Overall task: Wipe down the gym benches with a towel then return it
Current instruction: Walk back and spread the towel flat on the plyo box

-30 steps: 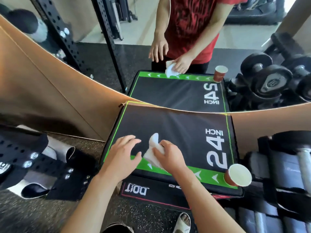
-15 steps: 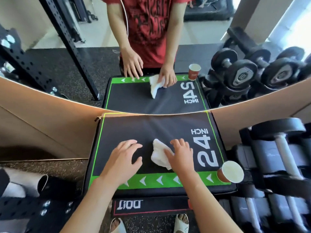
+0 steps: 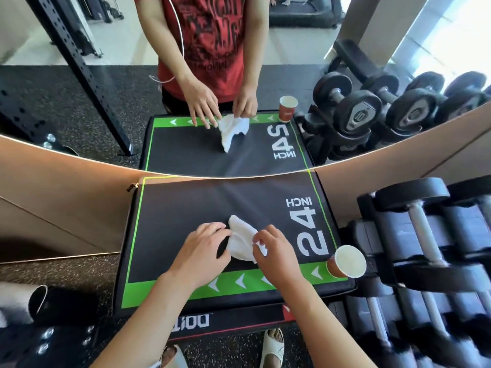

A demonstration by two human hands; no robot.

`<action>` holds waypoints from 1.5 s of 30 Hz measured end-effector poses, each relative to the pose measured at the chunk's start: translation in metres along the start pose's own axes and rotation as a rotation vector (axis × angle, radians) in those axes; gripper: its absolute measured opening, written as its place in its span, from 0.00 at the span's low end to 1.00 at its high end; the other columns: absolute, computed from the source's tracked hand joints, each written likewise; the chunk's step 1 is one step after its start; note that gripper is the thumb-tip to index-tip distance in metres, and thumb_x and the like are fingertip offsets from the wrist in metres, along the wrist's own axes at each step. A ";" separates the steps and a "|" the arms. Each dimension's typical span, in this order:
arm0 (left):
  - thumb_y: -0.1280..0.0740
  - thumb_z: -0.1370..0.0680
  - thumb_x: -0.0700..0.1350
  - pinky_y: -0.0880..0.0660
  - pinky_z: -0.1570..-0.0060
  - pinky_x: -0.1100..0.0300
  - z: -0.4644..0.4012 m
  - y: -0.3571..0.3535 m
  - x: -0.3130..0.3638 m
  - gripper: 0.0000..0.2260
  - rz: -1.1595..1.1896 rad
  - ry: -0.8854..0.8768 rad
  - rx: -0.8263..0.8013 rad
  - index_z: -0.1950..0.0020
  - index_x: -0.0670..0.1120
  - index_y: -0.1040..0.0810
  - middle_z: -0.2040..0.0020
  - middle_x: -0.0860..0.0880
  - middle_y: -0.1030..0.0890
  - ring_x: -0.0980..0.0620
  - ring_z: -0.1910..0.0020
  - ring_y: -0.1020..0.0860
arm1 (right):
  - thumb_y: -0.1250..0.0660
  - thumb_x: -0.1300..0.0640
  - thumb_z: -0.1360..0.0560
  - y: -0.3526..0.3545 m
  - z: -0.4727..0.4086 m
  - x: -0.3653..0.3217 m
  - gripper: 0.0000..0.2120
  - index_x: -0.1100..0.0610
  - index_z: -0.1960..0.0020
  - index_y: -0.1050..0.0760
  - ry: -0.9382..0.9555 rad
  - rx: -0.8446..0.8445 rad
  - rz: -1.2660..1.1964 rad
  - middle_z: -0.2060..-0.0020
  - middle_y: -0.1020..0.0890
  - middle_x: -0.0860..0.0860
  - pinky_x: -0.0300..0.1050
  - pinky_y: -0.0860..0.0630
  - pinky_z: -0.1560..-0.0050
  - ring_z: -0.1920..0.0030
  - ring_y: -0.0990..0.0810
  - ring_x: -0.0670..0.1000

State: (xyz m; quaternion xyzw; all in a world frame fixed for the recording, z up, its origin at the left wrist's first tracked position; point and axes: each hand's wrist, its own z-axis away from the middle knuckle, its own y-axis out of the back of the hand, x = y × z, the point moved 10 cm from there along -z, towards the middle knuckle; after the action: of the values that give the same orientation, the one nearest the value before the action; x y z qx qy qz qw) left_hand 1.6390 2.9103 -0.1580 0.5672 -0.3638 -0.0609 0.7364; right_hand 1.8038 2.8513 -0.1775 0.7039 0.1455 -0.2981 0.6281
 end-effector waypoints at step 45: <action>0.26 0.39 0.29 0.25 0.60 0.57 0.082 -0.007 -0.040 0.19 -0.141 -0.109 0.223 0.57 0.50 0.22 0.55 0.56 0.25 0.52 0.56 0.24 | 0.38 0.71 0.40 -0.045 0.046 -0.033 0.14 0.57 0.58 0.29 0.361 -0.309 0.302 0.58 0.27 0.53 0.52 0.34 0.69 0.59 0.26 0.60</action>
State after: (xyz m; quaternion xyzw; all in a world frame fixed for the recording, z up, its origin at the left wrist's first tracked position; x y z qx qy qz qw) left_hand 1.5622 2.8631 -0.1757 0.6655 -0.3669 -0.1022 0.6419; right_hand 1.7407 2.8198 -0.1950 0.6551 0.1925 -0.0451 0.7292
